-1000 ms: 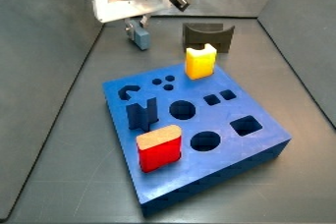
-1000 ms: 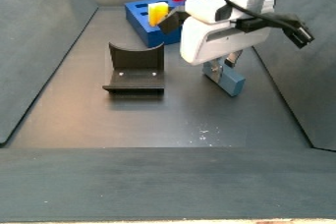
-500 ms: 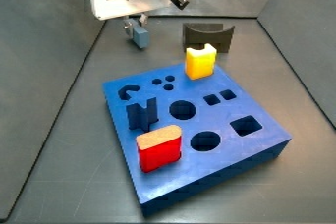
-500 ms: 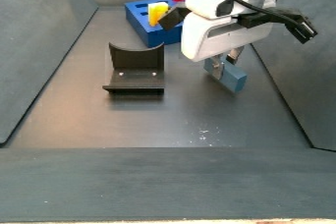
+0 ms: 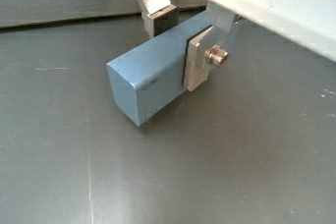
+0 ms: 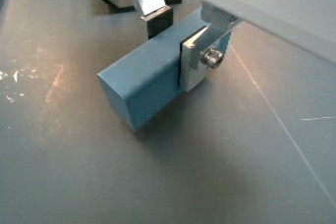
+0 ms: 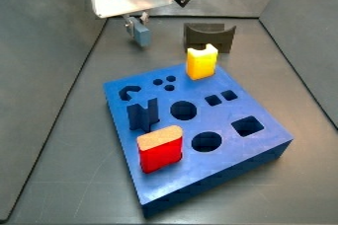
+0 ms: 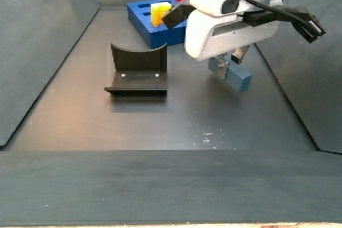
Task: Pick up the rectangle object. Place the rectangle object on the fixture. Regrasp the rectangle object. Move to above the board. Insert the rectangle object.
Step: Pick up the rectangle object, then place the rectangle object on the fixture.
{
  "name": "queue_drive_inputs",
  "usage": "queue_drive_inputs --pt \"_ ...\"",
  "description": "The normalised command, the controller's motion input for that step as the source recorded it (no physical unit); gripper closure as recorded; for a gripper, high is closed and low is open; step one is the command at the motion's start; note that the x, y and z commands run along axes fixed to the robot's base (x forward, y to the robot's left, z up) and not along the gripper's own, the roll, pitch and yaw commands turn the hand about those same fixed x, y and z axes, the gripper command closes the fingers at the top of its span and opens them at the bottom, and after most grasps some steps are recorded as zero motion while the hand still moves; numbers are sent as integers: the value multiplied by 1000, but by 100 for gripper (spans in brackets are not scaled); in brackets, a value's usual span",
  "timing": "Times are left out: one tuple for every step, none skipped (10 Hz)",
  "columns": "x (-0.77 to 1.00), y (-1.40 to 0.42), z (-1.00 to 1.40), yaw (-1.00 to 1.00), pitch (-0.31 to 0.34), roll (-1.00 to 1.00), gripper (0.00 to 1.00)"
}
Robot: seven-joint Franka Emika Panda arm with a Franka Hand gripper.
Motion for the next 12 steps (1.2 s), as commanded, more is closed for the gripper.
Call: queue_drive_inputs --pt "0 0 0 0 0 0 100" --pt "0 0 0 0 0 0 100" --pt "0 0 0 0 0 0 100" --pt "0 0 0 0 0 0 100" --pt "0 0 0 0 0 0 100" --pt "0 0 0 0 0 0 100" --pt "0 0 0 0 0 0 100" --pt "0 0 0 0 0 0 100" --pt "0 0 1000 0 0 0 100" --pt "1 -31 1000 -70 -62 -18 100" --pt "-10 -31 1000 -74 -21 -9 100" --pt "-12 -26 1000 -67 3 10 100"
